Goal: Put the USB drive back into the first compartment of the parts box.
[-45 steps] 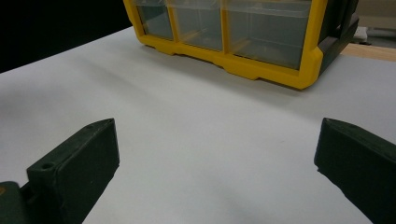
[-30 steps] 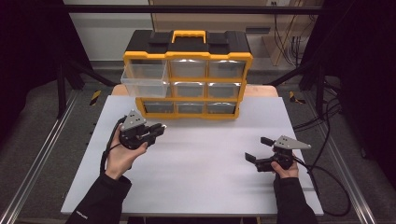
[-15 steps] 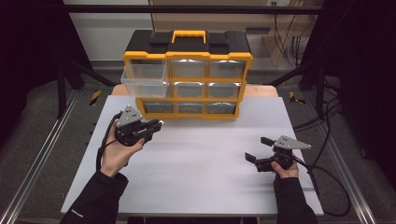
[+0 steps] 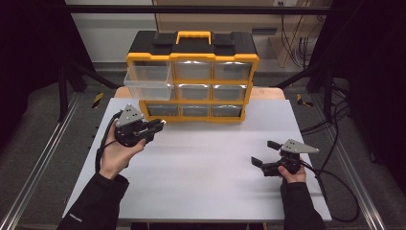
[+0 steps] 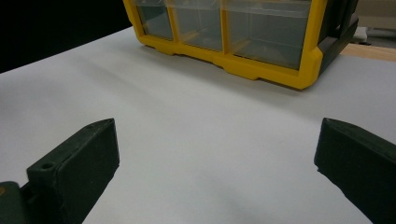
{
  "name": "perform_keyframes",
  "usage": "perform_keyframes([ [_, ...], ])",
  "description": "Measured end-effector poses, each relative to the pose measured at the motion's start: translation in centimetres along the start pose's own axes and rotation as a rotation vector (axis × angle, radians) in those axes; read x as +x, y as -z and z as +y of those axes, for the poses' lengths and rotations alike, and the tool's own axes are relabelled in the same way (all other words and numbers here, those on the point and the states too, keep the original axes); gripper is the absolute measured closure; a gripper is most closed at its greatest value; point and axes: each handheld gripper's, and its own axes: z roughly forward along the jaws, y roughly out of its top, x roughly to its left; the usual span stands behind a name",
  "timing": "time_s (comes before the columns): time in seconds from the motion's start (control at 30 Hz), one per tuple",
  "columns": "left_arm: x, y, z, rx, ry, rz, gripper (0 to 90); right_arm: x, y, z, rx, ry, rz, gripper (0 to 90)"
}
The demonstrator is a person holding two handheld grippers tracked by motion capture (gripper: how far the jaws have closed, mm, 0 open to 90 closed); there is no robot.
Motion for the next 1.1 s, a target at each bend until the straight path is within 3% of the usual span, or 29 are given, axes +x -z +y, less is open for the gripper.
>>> perform_keyframes([
  [1.1, 0.7, 2.5, 2.9, -0.043, -0.019, 0.026, 79.0, 0.0, 0.0, 0.0, -0.001, 0.000, 0.000, 0.6],
])
